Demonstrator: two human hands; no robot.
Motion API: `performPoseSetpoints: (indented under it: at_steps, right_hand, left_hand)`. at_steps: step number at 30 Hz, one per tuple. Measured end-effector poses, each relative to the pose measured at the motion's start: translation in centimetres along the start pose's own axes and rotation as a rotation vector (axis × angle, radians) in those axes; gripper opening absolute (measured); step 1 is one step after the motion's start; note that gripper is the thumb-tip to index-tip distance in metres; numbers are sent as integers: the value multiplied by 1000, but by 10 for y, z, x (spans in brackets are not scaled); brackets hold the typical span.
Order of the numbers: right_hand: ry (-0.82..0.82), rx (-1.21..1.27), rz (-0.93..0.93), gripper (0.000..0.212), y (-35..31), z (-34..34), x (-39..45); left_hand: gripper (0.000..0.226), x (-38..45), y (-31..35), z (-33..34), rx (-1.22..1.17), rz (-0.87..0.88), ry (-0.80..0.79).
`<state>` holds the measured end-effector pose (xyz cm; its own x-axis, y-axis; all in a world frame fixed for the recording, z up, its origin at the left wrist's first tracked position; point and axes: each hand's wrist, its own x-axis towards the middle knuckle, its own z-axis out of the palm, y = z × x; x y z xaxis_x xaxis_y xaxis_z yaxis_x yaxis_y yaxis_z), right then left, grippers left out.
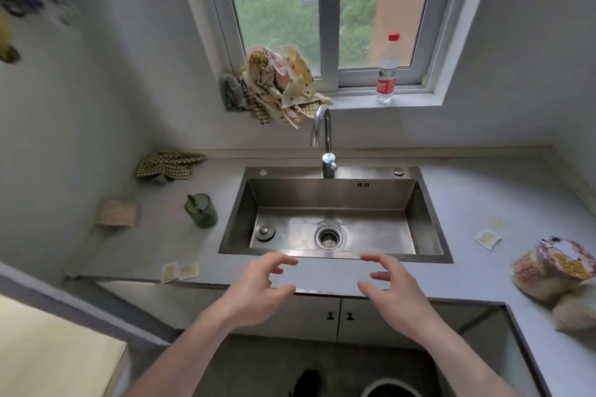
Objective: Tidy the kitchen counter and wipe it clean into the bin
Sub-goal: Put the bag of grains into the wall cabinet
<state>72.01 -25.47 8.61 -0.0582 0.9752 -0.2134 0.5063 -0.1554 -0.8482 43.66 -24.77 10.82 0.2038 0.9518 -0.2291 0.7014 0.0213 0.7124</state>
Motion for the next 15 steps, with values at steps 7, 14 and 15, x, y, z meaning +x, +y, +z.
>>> performPoseSetpoints:
  at_steps: [7,14,15]
  right_hand:
    - [-38,-20,-18,38,-32,26,25]
    - [-9,21,6,37,-78,84,107]
    - [-8,32,12,36,-86,97,121]
  left_hand:
    - [40,11,-51,-45,-21,-79,81]
    - [33,77,-117,-122,-45,-61,222]
    - [31,87,-132,-140,-41,-72,276]
